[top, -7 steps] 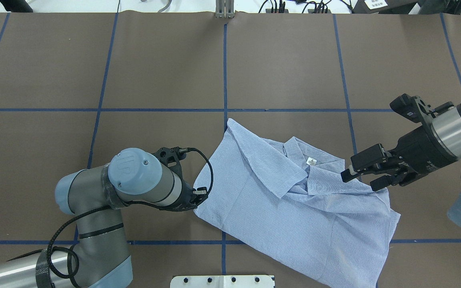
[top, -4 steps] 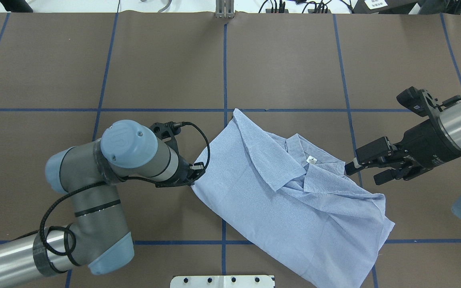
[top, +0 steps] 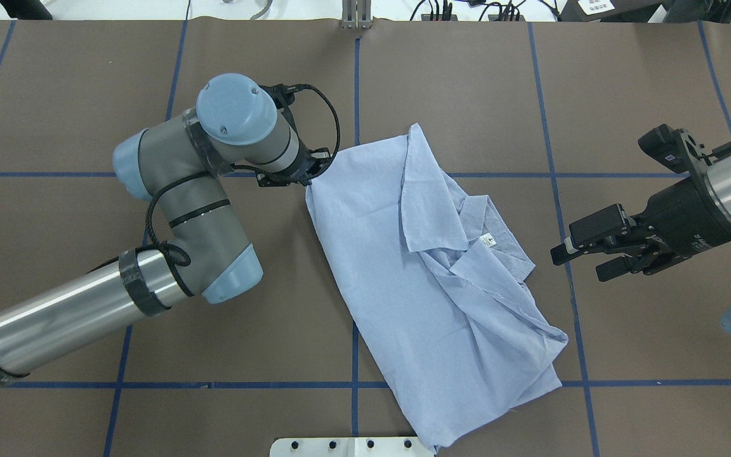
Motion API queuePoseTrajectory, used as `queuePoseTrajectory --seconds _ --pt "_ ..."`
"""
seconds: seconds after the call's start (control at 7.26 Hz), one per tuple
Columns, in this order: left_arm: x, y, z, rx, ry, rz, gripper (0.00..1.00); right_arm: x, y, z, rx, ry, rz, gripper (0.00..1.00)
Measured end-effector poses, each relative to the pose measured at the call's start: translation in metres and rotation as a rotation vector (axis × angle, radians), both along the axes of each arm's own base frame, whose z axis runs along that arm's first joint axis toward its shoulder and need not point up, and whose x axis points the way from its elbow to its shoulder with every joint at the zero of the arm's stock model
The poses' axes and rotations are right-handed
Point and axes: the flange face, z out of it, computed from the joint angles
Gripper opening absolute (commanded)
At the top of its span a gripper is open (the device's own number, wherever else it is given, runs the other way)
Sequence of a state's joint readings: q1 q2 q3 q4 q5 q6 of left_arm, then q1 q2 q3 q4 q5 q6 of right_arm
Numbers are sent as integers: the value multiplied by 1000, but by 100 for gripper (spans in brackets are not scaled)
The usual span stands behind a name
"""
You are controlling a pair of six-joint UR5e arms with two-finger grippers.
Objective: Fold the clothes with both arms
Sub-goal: 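Drag the grasped shirt edge away from the robot with the left gripper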
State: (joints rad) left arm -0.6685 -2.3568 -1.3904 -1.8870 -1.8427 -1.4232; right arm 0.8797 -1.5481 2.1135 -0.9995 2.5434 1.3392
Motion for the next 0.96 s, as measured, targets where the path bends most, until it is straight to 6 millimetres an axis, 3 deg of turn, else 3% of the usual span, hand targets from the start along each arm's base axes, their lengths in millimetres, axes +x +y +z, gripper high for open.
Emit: queuePoseTrajectory --seconds 0.28,0.41,0.69,0.83,0.96 --pt "-7 -71 24 84 -31 -69 0 -2 -7 -2 10 2 21 100" --pt "-11 -94 34 139 -37 -110 0 -6 -13 -3 17 5 35 100" --pt "-17 -122 50 225 -47 -159 0 -17 -27 -3 21 13 54 100" --pt "-16 -128 52 243 -50 -172 65 -20 -31 -2 25 19 66 100" --pt "-15 -130 52 250 -50 -177 100 -22 -35 -1 32 27 83 100"
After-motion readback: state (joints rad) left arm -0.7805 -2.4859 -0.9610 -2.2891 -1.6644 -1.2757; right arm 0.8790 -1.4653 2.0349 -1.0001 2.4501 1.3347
